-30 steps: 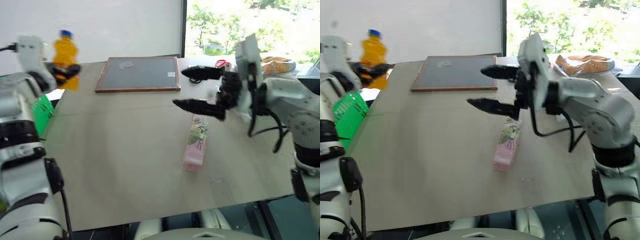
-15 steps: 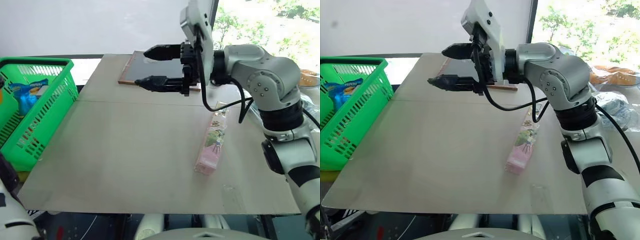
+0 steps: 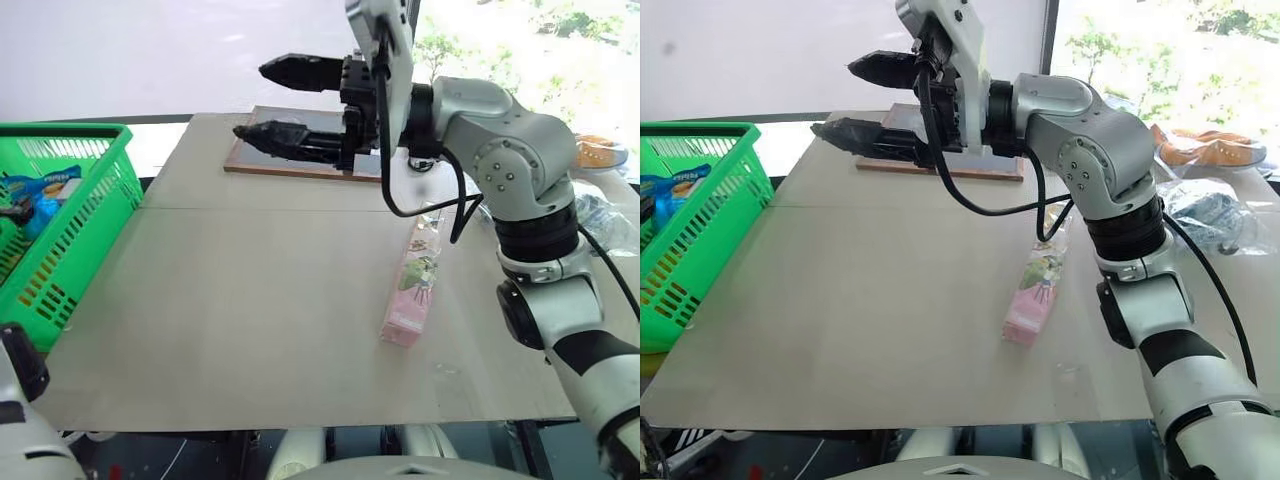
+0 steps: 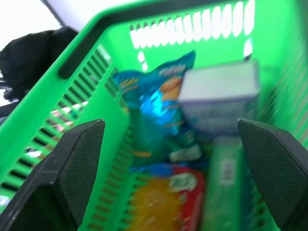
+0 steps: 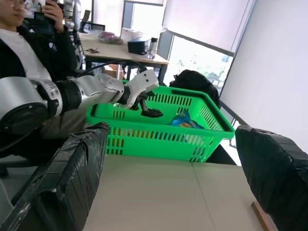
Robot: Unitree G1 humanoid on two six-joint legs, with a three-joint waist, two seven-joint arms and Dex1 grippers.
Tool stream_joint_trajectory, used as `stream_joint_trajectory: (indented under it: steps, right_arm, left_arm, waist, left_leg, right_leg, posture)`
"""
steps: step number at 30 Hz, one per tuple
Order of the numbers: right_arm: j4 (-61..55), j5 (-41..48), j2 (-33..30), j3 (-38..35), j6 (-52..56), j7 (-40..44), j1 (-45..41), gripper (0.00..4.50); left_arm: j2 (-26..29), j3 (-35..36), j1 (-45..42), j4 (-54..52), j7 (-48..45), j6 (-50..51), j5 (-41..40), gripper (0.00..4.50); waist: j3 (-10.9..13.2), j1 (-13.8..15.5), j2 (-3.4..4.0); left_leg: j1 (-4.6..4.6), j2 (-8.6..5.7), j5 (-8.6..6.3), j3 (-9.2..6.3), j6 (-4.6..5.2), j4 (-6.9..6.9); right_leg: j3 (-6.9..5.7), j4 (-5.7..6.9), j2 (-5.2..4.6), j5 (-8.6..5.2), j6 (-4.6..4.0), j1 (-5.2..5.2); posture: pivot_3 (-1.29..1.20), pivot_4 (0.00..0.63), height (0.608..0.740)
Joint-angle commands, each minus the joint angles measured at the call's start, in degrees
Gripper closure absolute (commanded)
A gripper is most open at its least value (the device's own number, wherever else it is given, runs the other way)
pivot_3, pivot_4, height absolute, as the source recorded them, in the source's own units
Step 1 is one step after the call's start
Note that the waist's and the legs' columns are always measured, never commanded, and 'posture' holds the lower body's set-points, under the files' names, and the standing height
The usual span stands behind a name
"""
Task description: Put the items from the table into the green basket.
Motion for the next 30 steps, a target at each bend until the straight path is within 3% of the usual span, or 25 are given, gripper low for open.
stream_joint_trajectory:
  steps: [1,4,8,13,17,23,30]
  right_arm:
    - [-1.79,-2.85,-1.34,-2.12,-2.65,-1.93,2.48,0.00]
    - [-4.56,-4.55,-8.33,-4.19,-0.88,-0.99,7.02,0.00]
    - [-11.98,-3.78,-24.98,-9.05,2.15,4.92,18.42,0.00]
    - [-23.41,0.92,-39.37,-19.04,7.43,9.11,35.24,0.00]
    - [-31.06,4.16,-43.44,-28.07,11.20,7.77,47.69,0.00]
    - [-38.42,9.97,-42.79,-37.14,15.91,3.04,55.56,0.00]
    - [-42.65,15.93,-42.66,-41.10,18.92,-2.33,58.10,0.00]
  left_arm:
    - [-3.63,-0.49,-4.53,-12.05,-11.95,6.07,-5.12,0.02]
    - [-10.06,-4.42,1.90,-36.21,-21.53,22.92,-13.02,0.02]
    - [-24.42,-7.74,6.68,-65.40,-13.84,52.39,-26.33,0.02]
    - [-39.73,-10.43,3.04,-73.85,-4.27,78.01,-32.03,0.02]
    - [-46.80,-15.17,1.19,-70.05,-0.28,83.77,-30.55,0.02]
    - [-53.87,-24.12,-0.61,-64.60,6.54,80.77,-23.95,0.02]
    - [-55.00,-33.52,-0.61,-63.59,10.01,77.11,-17.40,0.02]
  waist:
    - [-0.20,0.21,-0.08]
    - [-0.42,0.05,0.09]
    - [-0.50,0.12,0.66]
    - [-0.36,-3.58,1.05]
    - [-0.23,-7.27,1.65]
    - [0.65,-10.58,2.13]
    - [0.66,-14.34,2.21]
  left_leg:
    - [-0.03,-0.01,0.01,-0.06,-0.01,0.01]
    - [-0.05,-0.14,-0.01,-0.13,0.06,0.04]
    - [-0.09,-0.29,-0.26,-0.36,0.51,0.49]
    - [-0.11,-0.04,-0.43,-0.06,0.77,0.76]
    - [0.26,0.31,-0.60,0.25,1.07,0.78]
    - [2.88,0.29,-0.65,0.20,1.05,0.14]
    - [2.71,0.26,-0.66,0.21,1.06,-0.01]
  right_leg:
    - [-0.05,0.00,-0.01,0.00,0.00,0.03]
    - [-0.07,-0.03,-0.18,0.02,0.02,0.20]
    - [0.13,-0.09,-0.26,0.11,0.19,0.40]
    - [0.54,-0.12,0.15,0.07,0.26,0.53]
    - [0.96,-0.21,0.53,-0.03,0.26,0.70]
    - [1.37,-0.70,0.81,-0.29,0.54,3.05]
    - [1.77,-1.04,0.98,-0.23,0.44,3.02]
  posture:
    - [0.03,0.000,0.740]
    - [0.01,0.000,0.740]
    - [-0.08,0.008,0.740]
    - [-0.22,0.027,0.740]
    - [-0.30,0.039,0.740]
    - [-0.38,0.062,0.740]
    - [-0.43,0.077,0.740]
